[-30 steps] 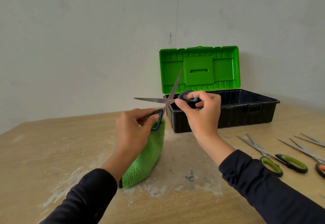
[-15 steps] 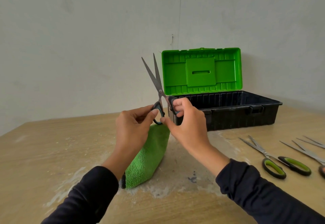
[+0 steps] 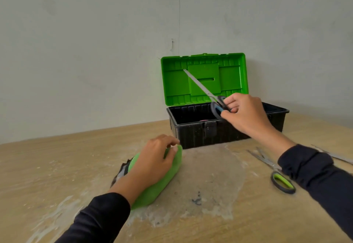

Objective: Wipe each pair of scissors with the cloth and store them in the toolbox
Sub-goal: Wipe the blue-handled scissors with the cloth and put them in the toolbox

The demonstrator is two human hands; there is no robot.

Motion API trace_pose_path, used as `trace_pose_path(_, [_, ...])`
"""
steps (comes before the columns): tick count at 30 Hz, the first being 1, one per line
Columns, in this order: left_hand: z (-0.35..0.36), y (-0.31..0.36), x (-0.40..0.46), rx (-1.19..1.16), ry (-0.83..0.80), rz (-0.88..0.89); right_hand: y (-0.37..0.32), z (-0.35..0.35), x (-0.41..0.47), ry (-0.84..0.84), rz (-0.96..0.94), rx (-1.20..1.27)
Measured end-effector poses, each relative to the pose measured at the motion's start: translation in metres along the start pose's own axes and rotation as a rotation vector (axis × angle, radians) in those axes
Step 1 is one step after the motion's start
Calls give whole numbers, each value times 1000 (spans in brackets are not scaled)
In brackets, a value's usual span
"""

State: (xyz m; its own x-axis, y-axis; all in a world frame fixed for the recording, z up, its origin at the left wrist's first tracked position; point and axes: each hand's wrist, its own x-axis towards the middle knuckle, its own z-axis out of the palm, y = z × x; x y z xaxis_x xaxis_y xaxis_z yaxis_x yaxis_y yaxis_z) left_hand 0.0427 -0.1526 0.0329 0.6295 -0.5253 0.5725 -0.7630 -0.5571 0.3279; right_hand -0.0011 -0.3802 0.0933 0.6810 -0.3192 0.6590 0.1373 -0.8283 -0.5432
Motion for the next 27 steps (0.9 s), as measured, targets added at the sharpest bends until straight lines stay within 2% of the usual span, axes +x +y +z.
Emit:
trace_pose_path(4, [19, -10, 15, 65, -122, -64, 30, -18, 29, -79, 32, -114])
trace_pose_path(9, [29, -23, 26, 128, -216, -184, 44, -9, 72, -263, 28, -173])
trace_pose_path(17, [33, -30, 23, 156, -192, -190, 61, 49, 118, -694, 30, -330])
trace_pose_path(22, [37, -32, 23, 153, -180, -196, 74, 62, 124, -867, 38, -356])
trace_pose_path(27, [37, -33, 23, 134, -166, -201, 84, 71, 125, -946, 16, -359])
